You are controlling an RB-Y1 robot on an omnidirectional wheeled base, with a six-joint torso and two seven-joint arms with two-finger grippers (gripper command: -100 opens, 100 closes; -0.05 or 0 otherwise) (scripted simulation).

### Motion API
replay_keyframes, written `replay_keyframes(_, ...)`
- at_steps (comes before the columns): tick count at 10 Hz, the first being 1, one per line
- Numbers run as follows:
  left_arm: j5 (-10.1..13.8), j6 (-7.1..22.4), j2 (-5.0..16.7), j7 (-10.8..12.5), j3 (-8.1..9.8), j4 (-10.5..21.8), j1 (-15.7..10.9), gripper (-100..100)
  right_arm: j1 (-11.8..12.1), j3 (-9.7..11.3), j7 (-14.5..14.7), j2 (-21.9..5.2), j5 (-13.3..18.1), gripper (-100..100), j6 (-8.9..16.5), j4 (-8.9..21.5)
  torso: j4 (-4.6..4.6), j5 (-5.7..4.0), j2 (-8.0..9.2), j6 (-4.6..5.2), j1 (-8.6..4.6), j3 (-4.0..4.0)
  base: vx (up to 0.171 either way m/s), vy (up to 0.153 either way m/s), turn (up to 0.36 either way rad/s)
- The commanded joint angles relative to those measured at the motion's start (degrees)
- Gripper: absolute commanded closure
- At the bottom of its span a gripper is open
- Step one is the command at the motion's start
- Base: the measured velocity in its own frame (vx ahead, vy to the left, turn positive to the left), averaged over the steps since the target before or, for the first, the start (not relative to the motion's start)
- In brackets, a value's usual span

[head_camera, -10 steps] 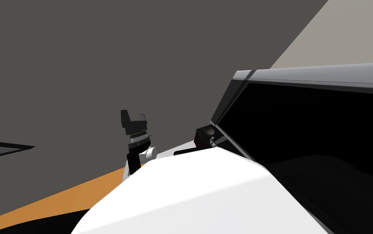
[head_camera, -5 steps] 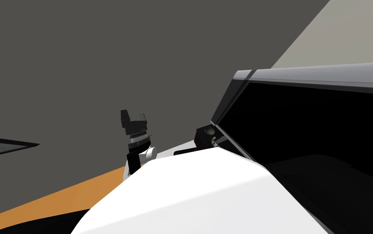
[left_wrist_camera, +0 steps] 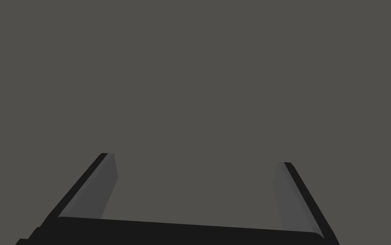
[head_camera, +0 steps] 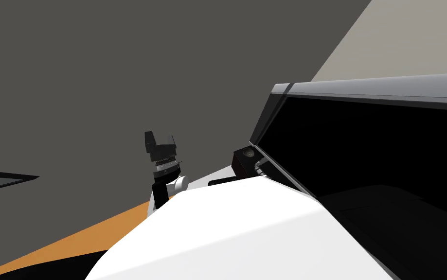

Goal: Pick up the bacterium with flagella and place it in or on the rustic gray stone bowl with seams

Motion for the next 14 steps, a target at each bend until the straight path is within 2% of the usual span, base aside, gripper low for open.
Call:
replay_keyframes(1, 0.00, 0.00, 0.00, 0.00, 0.00, 0.00, 0.00, 0, 0.04, 0.45, -1.79, -0.29, -1.41, 100, -0.70, -1.22, 0.00, 0.00, 0.00, 0.00, 0.00, 0.00, -0.060, 0.032, -0.079)
replay_keyframes(5, 0.00, 0.00, 0.00, 0.00, 0.00, 0.00, 0.00, 0, 0.26, 1.28, -6.17, -2.15, -5.15, 100, -1.76, -3.71, 0.01, -0.03, -0.03, -0.01, -0.03, -0.01, -0.054, 0.024, -0.046)
replay_keyframes(8, 0.00, 0.00, 0.00, 0.00, 0.00, 0.00, 0.00, 0, 0.50, 1.74, -8.59, -3.90, -6.33, 100, -2.13, -4.63, 0.00, -0.05, -0.16, -0.04, -0.09, -0.07, -0.021, 0.010, 0.013)
replay_keyframes(10, 0.00, 0.00, 0.00, 0.00, 0.00, 0.00, 0.00, 0, 0.70, 2.16, -10.56, -5.69, -6.14, 100, -2.26, -4.95, -0.02, -0.05, -0.28, -0.06, -0.10, -0.14, 0.010, 0.004, 0.074)
replay_keyframes(14, 0.00, 0.00, 0.01, 0.00, 0.00, 0.00, 0.01, 0, 1.09, 3.10, -15.13, -10.12, -3.87, 100, -2.16, -5.17, -0.08, -0.06, -0.57, -0.10, -0.15, -0.31, 0.053, -0.007, 0.155)
